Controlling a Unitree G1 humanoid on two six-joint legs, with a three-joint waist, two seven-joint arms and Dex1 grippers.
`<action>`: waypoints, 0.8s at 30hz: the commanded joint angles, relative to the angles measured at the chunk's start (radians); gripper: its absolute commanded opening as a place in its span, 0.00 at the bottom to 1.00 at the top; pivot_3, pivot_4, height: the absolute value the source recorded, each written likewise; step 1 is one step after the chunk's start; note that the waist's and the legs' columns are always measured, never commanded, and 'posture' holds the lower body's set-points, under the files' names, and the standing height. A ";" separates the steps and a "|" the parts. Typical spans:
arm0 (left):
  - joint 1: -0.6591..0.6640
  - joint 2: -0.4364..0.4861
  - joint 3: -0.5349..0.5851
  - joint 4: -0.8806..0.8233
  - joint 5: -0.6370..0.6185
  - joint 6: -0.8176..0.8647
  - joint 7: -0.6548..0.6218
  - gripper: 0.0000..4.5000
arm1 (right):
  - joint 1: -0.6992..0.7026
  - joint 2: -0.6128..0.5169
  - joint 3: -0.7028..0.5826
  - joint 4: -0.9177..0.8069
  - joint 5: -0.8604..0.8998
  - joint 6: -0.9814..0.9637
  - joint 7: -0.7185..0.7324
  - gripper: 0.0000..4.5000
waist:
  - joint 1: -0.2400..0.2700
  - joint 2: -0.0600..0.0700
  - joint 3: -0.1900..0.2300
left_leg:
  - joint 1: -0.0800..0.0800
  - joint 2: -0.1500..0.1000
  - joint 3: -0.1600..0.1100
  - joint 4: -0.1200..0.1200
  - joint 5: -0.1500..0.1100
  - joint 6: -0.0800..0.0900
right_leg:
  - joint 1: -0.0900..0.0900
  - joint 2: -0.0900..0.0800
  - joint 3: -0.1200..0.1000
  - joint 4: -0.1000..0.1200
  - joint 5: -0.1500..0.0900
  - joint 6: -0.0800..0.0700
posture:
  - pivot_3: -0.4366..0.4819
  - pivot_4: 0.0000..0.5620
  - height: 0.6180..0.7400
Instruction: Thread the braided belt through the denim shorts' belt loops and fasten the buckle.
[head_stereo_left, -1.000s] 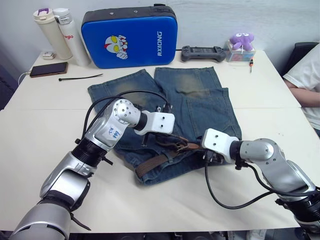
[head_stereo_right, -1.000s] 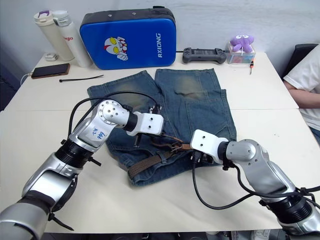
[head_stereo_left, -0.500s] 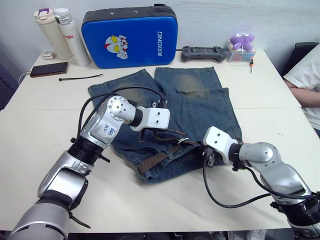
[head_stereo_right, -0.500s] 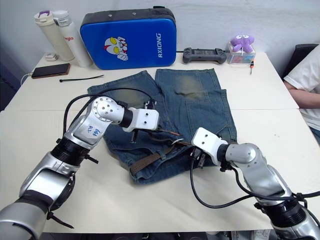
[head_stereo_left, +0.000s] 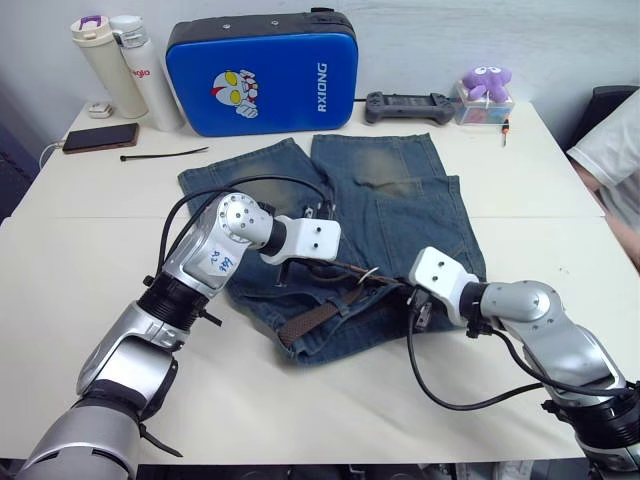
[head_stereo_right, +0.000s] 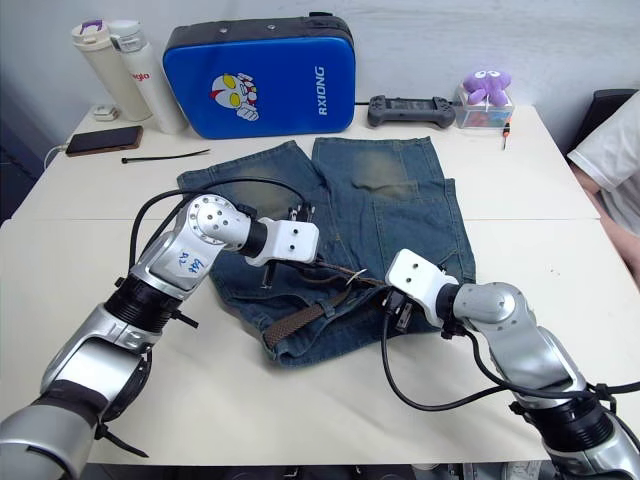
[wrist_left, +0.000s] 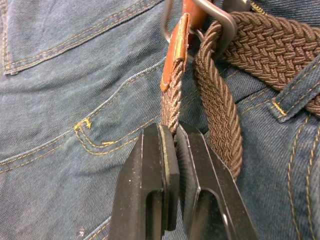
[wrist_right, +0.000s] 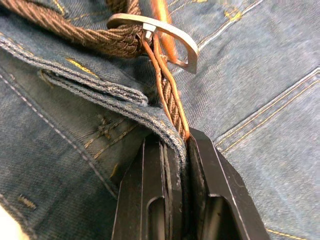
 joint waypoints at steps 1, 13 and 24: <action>-0.016 -0.010 -0.003 -0.031 0.007 -0.009 -0.011 0.00 | -0.027 -0.010 -0.024 -0.039 -0.012 -0.014 -0.012 0.01 | 0.000 0.000 0.000 | 0.000 0.000 0.000 0.000 0.000 0.000 | 0.000 0.000 0.000 0.000 0.000 0.000 | 0.48 0.27 0.99; -0.096 -0.102 0.013 0.030 -0.011 -0.024 -0.004 0.00 | -0.030 -0.002 0.022 -0.062 -0.034 -0.012 -0.012 0.01 | -0.001 0.000 0.000 | 0.000 0.000 0.000 0.000 0.000 0.000 | 0.000 0.000 0.000 0.000 0.000 0.000 | 0.48 0.27 0.99; -0.078 -0.174 -0.029 -0.017 -0.017 0.053 -0.036 0.00 | -0.021 -0.007 0.019 -0.074 -0.026 0.016 0.002 0.01 | 0.000 0.000 0.000 | 0.000 0.000 0.000 0.000 0.000 0.000 | -0.001 0.000 0.000 0.001 0.000 0.000 | 0.48 0.27 0.99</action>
